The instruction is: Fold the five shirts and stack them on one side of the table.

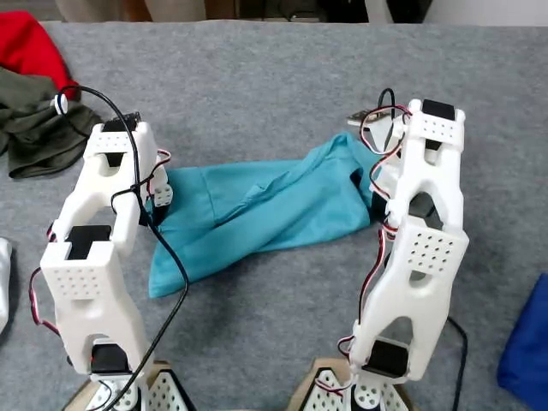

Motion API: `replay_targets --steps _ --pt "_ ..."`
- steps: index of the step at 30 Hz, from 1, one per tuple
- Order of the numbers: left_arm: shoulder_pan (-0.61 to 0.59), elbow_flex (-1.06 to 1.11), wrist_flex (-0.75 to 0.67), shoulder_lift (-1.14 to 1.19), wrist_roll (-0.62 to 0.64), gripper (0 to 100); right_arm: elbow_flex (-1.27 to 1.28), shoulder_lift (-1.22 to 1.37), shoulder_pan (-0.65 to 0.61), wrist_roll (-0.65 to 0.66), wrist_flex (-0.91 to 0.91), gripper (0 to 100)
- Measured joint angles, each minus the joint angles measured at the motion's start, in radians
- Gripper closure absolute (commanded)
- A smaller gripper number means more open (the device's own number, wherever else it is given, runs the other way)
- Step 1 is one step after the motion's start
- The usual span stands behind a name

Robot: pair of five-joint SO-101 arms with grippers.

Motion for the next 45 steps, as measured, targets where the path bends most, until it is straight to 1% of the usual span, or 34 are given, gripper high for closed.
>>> replay_targets --steps 15,19,22,26,30,36,45 --pt "-0.012 0.009 0.0 -0.018 0.0 98 0.0 0.0 0.0 0.0 0.0 74.5" --pt "-0.04 0.029 -0.006 -0.101 -0.044 98 0.0 0.0 0.0 0.0 0.0 74.5" --pt "-0.074 0.086 -0.023 -0.19 -0.074 98 0.0 0.0 0.0 0.0 0.0 74.5" --pt "-0.084 0.166 -0.035 -0.356 -0.077 98 0.0 0.0 0.0 0.0 0.0 74.5" --pt "-0.086 0.259 -0.094 -0.471 -0.083 98 0.0 0.0 0.0 0.0 0.0 74.5" --pt "-0.086 0.359 -0.126 -0.528 -0.083 98 0.0 0.0 0.0 0.0 0.0 74.5" --pt "-0.086 0.367 -0.132 -0.531 -0.084 98 0.0 0.0 0.0 0.0 0.0 74.5"
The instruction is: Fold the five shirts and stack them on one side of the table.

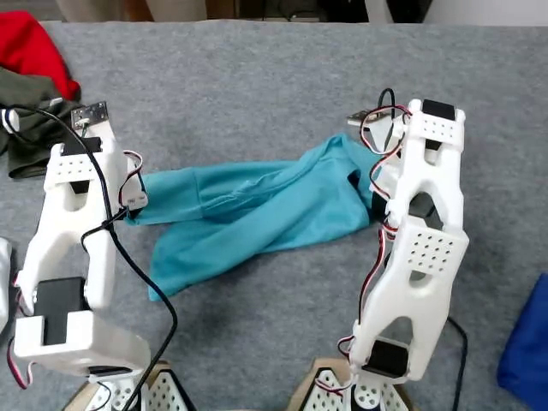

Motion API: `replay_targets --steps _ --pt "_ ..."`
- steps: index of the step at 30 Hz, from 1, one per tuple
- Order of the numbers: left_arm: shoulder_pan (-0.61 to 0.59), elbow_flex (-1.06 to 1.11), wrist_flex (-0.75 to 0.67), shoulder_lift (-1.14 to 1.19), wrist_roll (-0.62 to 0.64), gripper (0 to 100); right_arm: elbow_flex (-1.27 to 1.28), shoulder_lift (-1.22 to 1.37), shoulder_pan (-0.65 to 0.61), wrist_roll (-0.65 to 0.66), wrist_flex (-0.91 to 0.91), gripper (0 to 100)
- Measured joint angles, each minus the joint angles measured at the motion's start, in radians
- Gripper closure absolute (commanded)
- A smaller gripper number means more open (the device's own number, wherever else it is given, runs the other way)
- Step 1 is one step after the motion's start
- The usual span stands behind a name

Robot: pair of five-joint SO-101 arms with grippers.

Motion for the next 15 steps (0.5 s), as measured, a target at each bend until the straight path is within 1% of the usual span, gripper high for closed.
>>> replay_targets --steps 3,10,15 --pt "0.003 0.0 0.0 0.0 0.0 98 0.0 0.0 0.0 0.0 0.0 74.5" --pt "0.054 0.0 0.0 0.0 0.0 98 0.0 0.0 0.0 0.0 0.0 74.5" --pt "0.061 0.0 -0.002 0.0 0.0 98 0.0 0.0 0.0 0.0 0.0 74.5"
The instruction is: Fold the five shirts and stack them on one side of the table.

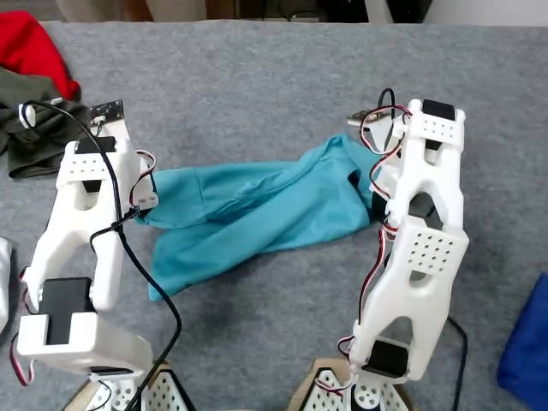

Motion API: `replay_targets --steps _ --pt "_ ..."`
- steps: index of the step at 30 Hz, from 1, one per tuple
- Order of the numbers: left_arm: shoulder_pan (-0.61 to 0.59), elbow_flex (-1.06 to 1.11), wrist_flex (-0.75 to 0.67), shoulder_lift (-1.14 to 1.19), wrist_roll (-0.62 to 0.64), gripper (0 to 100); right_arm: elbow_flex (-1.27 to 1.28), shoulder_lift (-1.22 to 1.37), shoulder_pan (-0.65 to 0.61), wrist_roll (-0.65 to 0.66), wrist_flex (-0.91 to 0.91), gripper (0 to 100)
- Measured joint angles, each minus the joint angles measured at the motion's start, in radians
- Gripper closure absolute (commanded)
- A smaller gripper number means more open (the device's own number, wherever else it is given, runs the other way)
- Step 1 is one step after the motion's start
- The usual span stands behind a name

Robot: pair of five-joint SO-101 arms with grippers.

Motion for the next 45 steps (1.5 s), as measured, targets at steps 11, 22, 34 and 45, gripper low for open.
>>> replay_targets --steps 11,22,34,45 --pt "0.0 0.0 -0.023 0.0 0.0 98 0.0 0.0 0.0 0.0 0.0 74.5" --pt "0.0 0.0 -0.023 0.0 0.0 98 0.0 0.0 0.0 0.0 0.0 74.5" --pt "0.0 0.0 -0.023 0.0 0.0 98 0.0 0.0 0.0 0.0 0.0 74.5" --pt "0.0 0.002 -0.023 0.0 0.0 98 0.0 0.0 0.0 0.0 0.0 74.5"
